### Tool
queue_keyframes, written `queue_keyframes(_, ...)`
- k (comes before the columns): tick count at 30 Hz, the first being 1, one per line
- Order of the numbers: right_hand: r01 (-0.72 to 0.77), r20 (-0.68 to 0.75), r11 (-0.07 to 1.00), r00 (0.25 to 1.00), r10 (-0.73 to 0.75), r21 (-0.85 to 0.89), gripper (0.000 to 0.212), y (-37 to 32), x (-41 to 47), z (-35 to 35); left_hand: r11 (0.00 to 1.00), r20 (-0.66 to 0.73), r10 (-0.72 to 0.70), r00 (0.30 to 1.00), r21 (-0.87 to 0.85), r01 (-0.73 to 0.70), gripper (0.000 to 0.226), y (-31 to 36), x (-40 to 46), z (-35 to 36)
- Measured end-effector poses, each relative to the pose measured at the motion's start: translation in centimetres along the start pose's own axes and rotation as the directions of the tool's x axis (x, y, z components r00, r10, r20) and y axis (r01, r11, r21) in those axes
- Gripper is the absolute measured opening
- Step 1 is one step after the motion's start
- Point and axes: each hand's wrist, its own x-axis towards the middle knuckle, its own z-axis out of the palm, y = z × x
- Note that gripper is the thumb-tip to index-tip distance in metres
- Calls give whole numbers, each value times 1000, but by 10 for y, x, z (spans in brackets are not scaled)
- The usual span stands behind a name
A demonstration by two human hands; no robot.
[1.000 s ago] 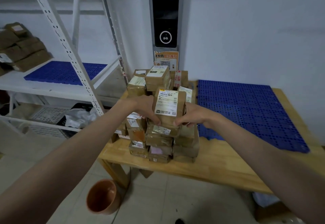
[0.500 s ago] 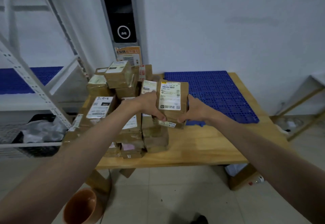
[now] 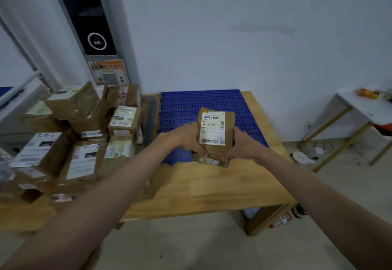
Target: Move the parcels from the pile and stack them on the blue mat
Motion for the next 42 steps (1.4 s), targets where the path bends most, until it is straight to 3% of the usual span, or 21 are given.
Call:
queue_keyframes(7, -45, 49, 999, 998, 45, -6, 110, 63, 23, -47, 1000, 52, -23, 998, 14, 22, 100, 47, 63, 35)
queue_keyframes(12, -72, 64, 997, 995, 72, -5, 101, 90, 54, -69, 998, 70, -58, 996, -2, 59, 98, 57, 104, 40)
queue_keyframes(29, -162, 34, 987, 986, 163, -20, 101, 131, 235, -129, 989, 140, -39, 989, -135, 58, 101, 26, 301, 27)
queue_keyframes(42, -151, 37, 988, 988, 152, -23, 91, 157, 372, -189, 972, 79, -164, 983, -157, 175, 108, 11, 438, 2)
